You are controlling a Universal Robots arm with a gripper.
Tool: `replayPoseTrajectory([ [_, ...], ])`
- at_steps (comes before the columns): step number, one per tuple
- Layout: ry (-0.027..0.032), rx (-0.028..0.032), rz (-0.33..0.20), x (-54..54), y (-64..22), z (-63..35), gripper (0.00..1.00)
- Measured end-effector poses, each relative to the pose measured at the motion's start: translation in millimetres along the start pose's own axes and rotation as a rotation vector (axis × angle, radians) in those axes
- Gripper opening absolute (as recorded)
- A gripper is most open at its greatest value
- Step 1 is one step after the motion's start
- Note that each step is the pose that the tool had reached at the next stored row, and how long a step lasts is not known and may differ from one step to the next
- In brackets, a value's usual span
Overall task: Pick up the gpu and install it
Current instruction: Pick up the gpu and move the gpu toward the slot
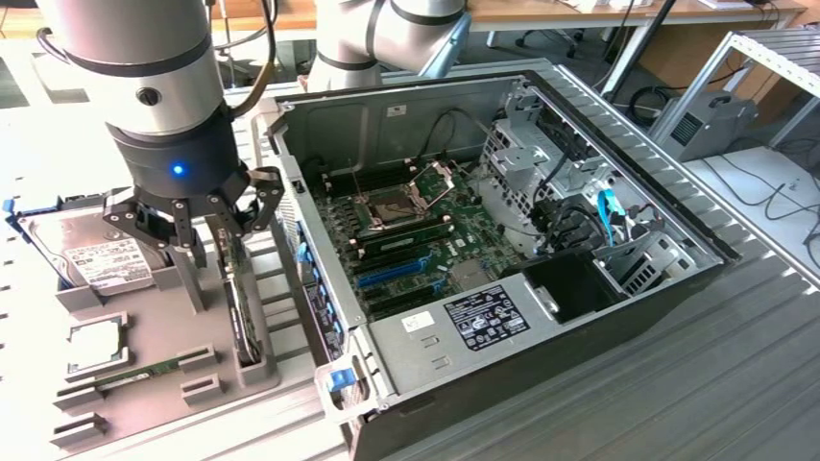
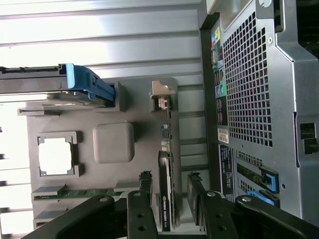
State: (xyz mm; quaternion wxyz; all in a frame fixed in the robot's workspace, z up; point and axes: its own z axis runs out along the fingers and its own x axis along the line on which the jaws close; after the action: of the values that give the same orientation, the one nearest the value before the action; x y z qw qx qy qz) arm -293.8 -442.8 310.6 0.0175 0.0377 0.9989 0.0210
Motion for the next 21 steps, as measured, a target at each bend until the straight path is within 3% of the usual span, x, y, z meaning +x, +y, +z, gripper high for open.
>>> replayPoseTrajectory([
  [21,-0.0001,0.0,0.0,0.3,-0.3,8.7,0.42],
])
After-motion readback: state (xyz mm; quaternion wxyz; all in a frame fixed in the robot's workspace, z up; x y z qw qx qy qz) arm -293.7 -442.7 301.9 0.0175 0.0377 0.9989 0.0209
